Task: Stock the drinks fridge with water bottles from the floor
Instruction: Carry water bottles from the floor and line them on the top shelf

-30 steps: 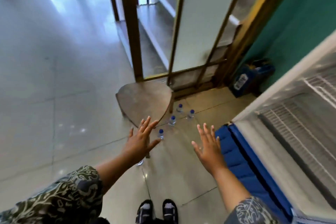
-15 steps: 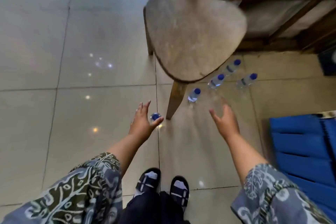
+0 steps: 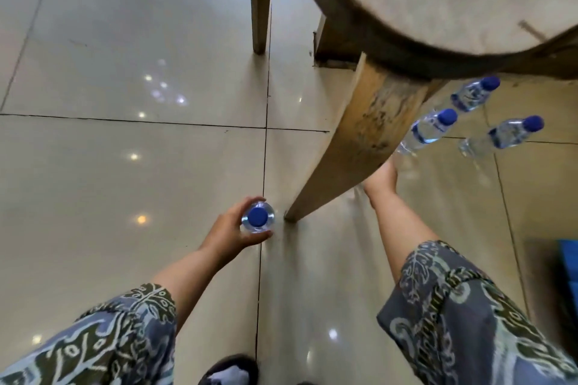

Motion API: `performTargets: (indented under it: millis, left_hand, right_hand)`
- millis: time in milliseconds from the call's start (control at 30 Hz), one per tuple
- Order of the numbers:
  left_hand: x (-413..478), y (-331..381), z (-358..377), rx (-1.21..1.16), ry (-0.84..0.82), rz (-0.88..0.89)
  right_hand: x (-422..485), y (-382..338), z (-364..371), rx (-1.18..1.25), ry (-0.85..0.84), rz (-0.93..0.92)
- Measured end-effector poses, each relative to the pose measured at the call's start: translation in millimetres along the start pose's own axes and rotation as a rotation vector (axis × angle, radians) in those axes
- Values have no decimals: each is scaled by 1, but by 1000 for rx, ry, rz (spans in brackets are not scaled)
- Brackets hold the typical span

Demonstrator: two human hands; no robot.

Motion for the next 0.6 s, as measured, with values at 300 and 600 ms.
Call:
performTargets:
  millis: [300,600]
  left_hand:
    - [-115,103,-19,-112,34,-44]
    - [-287,359,-64,-144,-195,70]
  right_hand:
    - [-122,-50,-103,-7,-11,-3]
    - [-316,-191,-300,131,28,29]
Point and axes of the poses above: each hand's wrist, its own x-axis towards the middle knuckle, its own z-axis out of the palm, y = z × x, the point moved 2 cm from there along x, towards the middle knuckle, and after that the axes turned 11 degrees about -x, right-handed, at the moved point
